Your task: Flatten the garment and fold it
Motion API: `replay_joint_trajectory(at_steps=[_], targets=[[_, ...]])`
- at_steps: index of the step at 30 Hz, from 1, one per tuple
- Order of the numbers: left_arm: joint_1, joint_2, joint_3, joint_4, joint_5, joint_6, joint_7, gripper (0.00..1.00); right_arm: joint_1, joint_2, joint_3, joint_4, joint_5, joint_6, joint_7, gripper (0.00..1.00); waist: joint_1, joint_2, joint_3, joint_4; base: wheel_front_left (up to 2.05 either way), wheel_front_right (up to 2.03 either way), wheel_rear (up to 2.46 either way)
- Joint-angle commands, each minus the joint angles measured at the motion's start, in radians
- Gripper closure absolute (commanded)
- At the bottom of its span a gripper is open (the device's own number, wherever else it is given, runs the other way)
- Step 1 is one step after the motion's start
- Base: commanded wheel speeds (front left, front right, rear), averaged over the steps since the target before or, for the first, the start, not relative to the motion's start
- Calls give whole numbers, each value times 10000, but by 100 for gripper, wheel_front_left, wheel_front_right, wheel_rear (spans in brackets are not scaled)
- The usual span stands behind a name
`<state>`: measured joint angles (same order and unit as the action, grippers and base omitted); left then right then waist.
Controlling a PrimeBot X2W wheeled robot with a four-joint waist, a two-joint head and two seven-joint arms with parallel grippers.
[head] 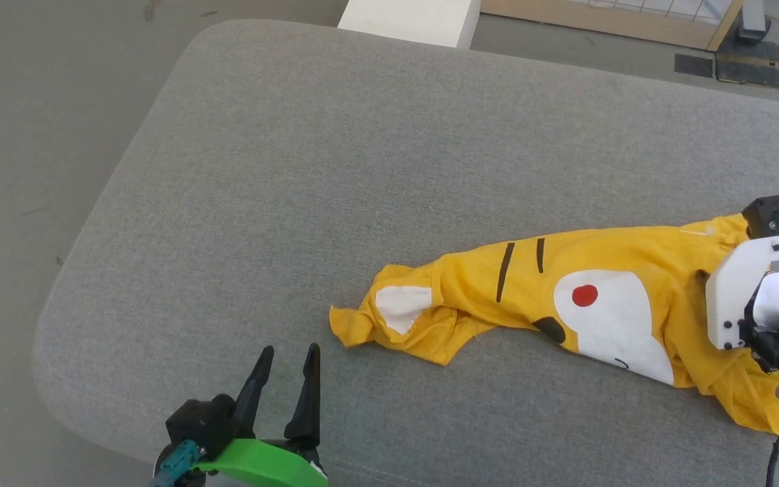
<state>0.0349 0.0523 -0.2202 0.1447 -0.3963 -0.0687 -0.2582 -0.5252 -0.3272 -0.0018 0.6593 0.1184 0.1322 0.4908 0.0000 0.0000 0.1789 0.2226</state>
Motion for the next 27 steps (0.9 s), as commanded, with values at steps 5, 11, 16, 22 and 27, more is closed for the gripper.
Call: replay_joint_trajectory(at_steps=[5,11,16,22,27], targets=[[-190,-20,53,43,106,-54,-36,0,18,234,-440,68,-483,-15,-597,100,0,0,-33,-200,0,0,0],[-247,-20,54,113,103,-100,-36,0,-166,170,-610,65,-685,-15,-691,100,0,0,-142,-325,0,0,0],[-222,-20,-23,110,15,-93,-36,0,-283,139,-644,-57,-400,-15,-132,0,0,0,-127,-291,0,0,0],[-247,-20,-75,65,-94,-67,-36,0,-288,-55,-547,-422,261,-15,1423,0,0,0,182,-99,0,0,0],[-412,-20,-138,38,-133,-86,-36,0,-207,-201,-661,-889,319,-15,1837,0,0,0,539,61,0,0,0]])
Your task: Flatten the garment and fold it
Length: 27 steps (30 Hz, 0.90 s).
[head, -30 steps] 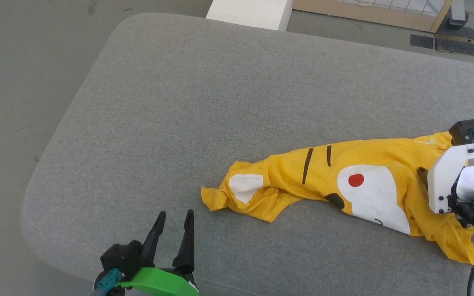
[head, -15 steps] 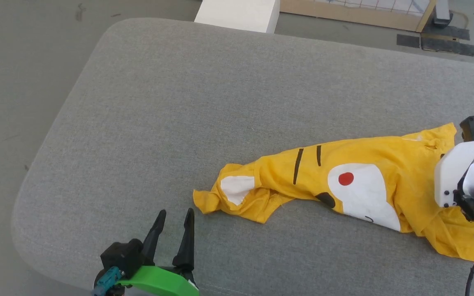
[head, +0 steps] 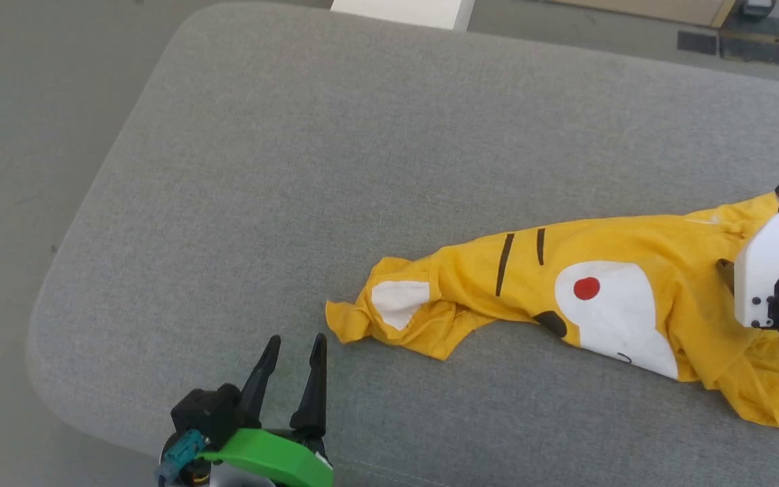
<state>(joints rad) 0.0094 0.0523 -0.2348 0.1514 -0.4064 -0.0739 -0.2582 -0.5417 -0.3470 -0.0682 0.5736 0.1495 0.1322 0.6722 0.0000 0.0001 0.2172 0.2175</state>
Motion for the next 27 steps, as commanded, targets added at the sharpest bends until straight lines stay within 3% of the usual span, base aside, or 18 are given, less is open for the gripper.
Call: replay_joint_trajectory(at_steps=[1,5,6,7,9,27], targets=[[-203,-20,-4,-27,-41,-38,-36,0,-16,15,-76,-63,-33,-15,91,0,0,-1,213,139,0,0,0],[-351,-20,-46,7,-71,-59,-36,0,120,157,-450,-31,-296,-15,345,0,0,-1,338,224,0,0,0],[-380,-20,-54,21,-73,-61,-36,0,157,187,-500,-17,-367,-15,384,13,0,-1,353,241,0,0,0],[-415,-20,-58,38,-72,-62,-36,0,190,226,-551,-20,-434,-15,386,58,0,-1,370,253,0,0,0],[-473,-20,-45,56,-63,-60,-36,0,208,267,-690,-58,-601,-15,237,100,0,-1,402,255,0,0,0],[-188,-20,178,117,-37,9,-36,0,-580,232,-123,-973,-490,-15,-1428,100,0,-1,-524,-524,0,0,0]])
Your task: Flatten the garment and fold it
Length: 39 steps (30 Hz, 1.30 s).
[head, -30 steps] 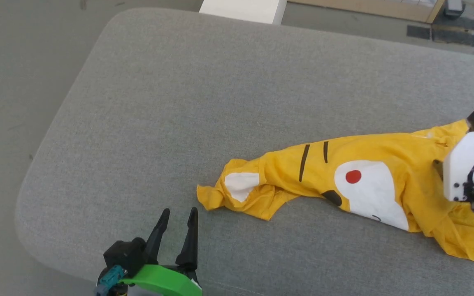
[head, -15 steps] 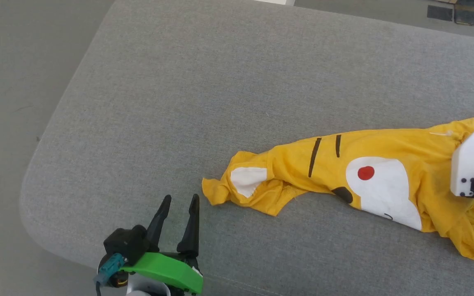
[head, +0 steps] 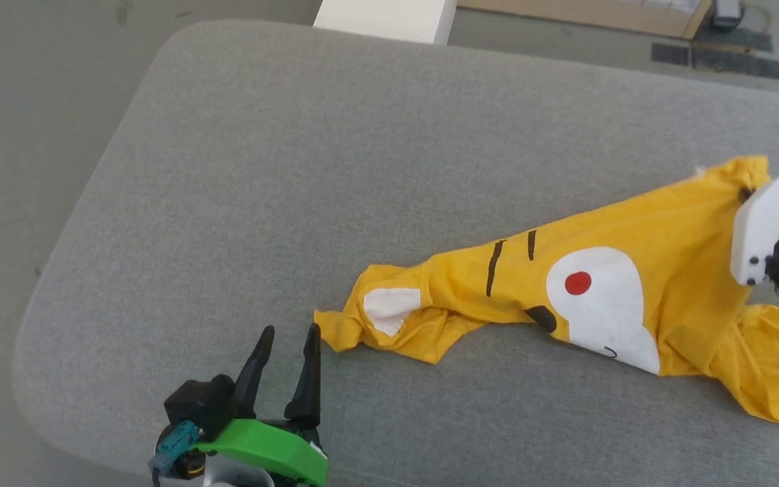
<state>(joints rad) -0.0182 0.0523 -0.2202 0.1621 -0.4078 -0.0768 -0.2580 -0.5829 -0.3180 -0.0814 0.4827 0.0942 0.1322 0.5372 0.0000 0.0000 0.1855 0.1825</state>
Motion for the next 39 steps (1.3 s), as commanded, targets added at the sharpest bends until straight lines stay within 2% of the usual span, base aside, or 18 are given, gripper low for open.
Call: replay_joint_trajectory(at_steps=[1,4,8,10,14,17,21,24,25,26,29,35,39], targets=[[129,-20,53,6,-15,42,-38,0,-246,-75,114,-263,172,-15,-234,100,0,0,-264,-213,0,0,0],[236,-20,121,-2,19,38,-38,0,-374,-215,651,-1043,355,-15,-761,100,0,0,-412,-312,0,0,0],[393,-20,238,-41,67,29,-38,0,-28,-495,1716,-2696,403,-15,-1531,100,0,0,-562,-426,0,0,0],[491,-20,283,-81,76,32,-38,0,572,-334,2043,-3523,746,-15,-1517,100,0,0,-607,-466,0,0,0],[609,-20,298,-137,105,16,-38,0,2552,-223,2661,-5067,1421,-15,-802,100,0,0,-564,-444,0,0,0],[612,-20,282,-151,120,-3,-38,0,4536,-236,2649,-5837,1858,-15,26,100,0,0,-464,-334,0,0,0],[635,-20,325,-159,99,-3,-38,0,6963,-9,2022,-6312,2150,-15,802,100,0,0,-376,-248,0,0,0],[690,-20,340,-124,93,-5,-38,0,7920,110,1536,-6365,1832,-15,863,100,0,0,-374,-283,0,0,0],[700,-20,338,-106,94,-6,-38,0,8116,161,1397,-6318,1670,-15,869,53,0,0,-389,-300,0,0,0],[706,-20,328,-83,84,-6,-38,0,8176,166,1344,-6351,1488,-15,731,0,0,0,-419,-320,0,0,0],[717,-20,304,-19,67,-9,-38,0,8100,428,1180,-6352,1292,-15,411,0,0,0,-543,-395,0,0,0],[790,-20,215,76,42,3,-38,0,7537,1162,971,-7075,2052,-15,554,0,0,0,-877,-458,0,0,0],[826,-20,234,38,31,18,-38,0,6802,1149,583,-7667,2243,-15,873,0,0,0,-892,-471,0,0,0]])
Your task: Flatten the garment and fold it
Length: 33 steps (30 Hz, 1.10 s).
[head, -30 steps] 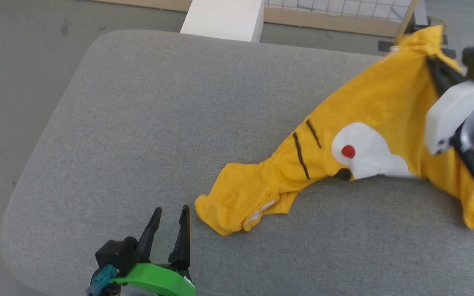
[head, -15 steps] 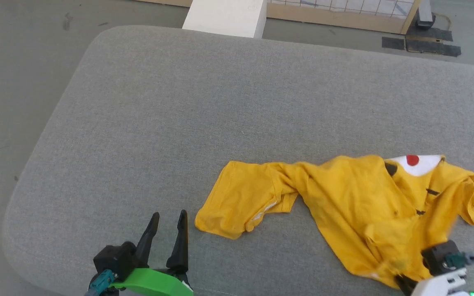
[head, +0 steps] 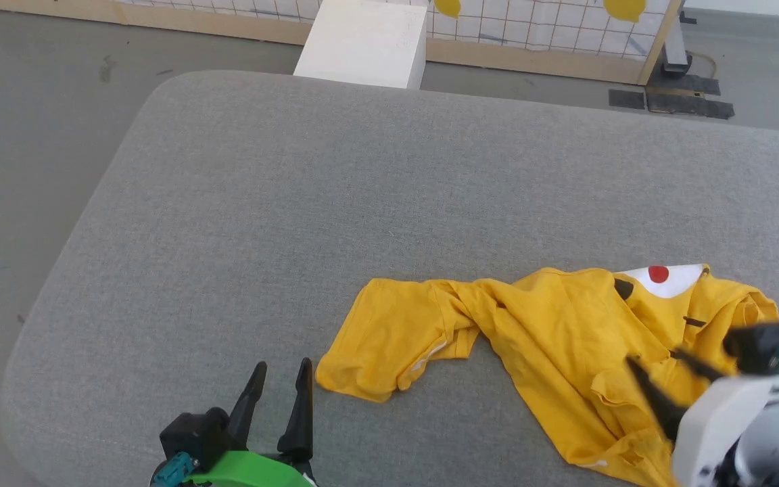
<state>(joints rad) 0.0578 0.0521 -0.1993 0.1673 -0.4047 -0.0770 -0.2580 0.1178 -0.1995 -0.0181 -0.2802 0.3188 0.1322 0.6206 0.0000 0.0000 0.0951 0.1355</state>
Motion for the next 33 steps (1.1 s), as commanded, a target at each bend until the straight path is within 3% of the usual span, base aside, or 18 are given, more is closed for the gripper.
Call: replay_joint_trajectory(at_steps=[1,9,17,18,19,20,21,27,33], targets=[[70,-18,32,-35,-2,19,-38,0,-430,-188,-126,-16,-158,-15,144,0,0,0,44,8,0,0,0],[-154,-18,-51,-126,-112,27,-38,0,-1652,-341,-586,2121,-888,-15,1355,0,0,0,562,240,0,0,0],[-379,-18,-64,-93,-150,42,-38,0,-2469,-143,-340,3912,-1139,-15,888,0,0,0,819,541,0,0,0],[-392,-18,-63,-83,-145,42,-38,0,-2530,-132,-320,4069,-1153,-15,804,13,0,0,815,570,0,0,0],[-399,-18,-47,-89,-154,54,-38,0,-2595,-102,-275,4246,-1143,-15,734,53,0,0,802,596,0,0,0],[-401,-18,-39,-95,-162,61,-38,0,-2652,-63,-261,4359,-1108,-15,671,65,0,0,796,611,0,0,0],[-401,-18,-33,-100,-164,69,-38,0,-2708,-43,-250,4452,-1096,-15,603,100,0,0,788,618,0,0,0],[-330,-18,72,-143,-185,129,-38,0,-3140,-118,75,4387,-1057,-15,240,100,0,0,705,461,0,0,0],[-226,-18,238,-196,-136,125,-38,0,-4163,-269,376,3387,-478,-15,385,100,0,0,627,-137,0,0,0]])
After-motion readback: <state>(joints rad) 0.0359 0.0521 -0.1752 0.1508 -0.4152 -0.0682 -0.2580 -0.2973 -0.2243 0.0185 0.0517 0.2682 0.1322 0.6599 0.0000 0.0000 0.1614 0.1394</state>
